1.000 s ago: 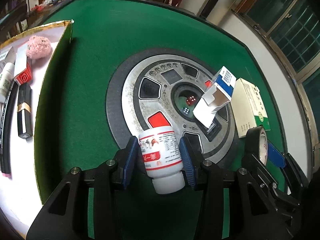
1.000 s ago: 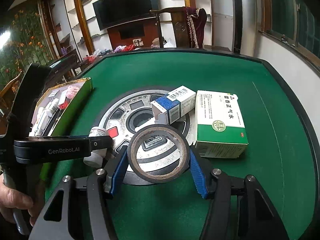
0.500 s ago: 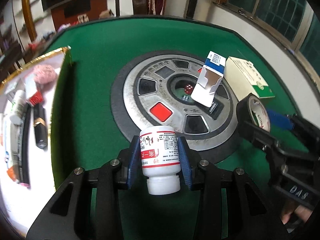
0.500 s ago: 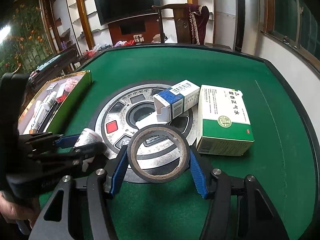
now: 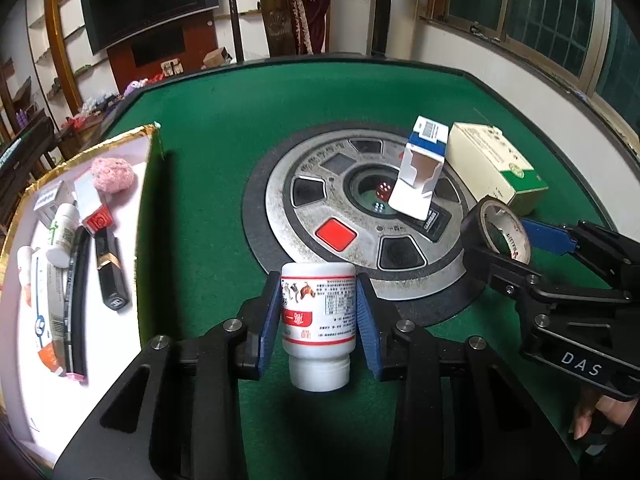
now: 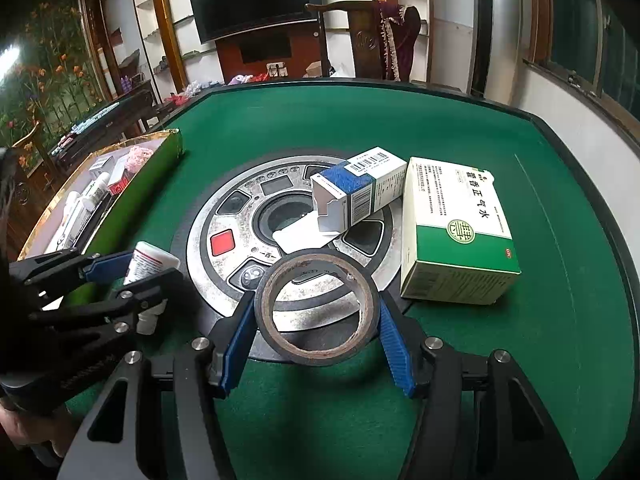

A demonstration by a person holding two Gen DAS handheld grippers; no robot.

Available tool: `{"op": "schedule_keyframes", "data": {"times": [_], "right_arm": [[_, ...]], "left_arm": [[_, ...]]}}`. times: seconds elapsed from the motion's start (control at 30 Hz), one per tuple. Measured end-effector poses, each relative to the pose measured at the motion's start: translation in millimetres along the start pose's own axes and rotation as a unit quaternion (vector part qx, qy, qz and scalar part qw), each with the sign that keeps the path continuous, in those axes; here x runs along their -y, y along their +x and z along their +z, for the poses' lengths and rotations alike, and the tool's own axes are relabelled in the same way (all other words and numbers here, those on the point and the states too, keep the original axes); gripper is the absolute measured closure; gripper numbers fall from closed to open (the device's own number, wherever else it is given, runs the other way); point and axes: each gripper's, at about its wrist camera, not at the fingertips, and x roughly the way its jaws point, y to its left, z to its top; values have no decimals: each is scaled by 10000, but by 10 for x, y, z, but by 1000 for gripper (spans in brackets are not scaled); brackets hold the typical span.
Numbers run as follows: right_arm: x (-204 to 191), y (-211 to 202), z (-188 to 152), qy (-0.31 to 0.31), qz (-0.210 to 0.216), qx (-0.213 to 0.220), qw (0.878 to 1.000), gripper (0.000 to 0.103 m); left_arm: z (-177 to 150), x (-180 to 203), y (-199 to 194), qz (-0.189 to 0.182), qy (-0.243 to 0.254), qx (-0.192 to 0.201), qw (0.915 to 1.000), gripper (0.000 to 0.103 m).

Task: Organize objects
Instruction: 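Grasp the white red-labelled pill bottle with left tool while right tool holds the tape roll, then lift the tape roll and pill bottle and carry both over the white tray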

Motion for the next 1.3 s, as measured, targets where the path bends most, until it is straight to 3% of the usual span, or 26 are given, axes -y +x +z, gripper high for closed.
{"op": "schedule_keyframes", "data": {"times": [0.33, 0.9, 1.3], "right_arm": [[-91, -72, 15, -30, 53, 145, 9999, 44], [-158, -74, 16, -52, 54, 174, 9998, 44], [-366, -166, 21, -117, 161, 304, 9993, 44]], "left_arm": [[70, -156, -287, -61, -131, 376, 9992, 68], [45, -218, -363, -160, -174, 440, 9988, 68], [92, -459, -619, -341, -434, 720, 9959, 68]]}}
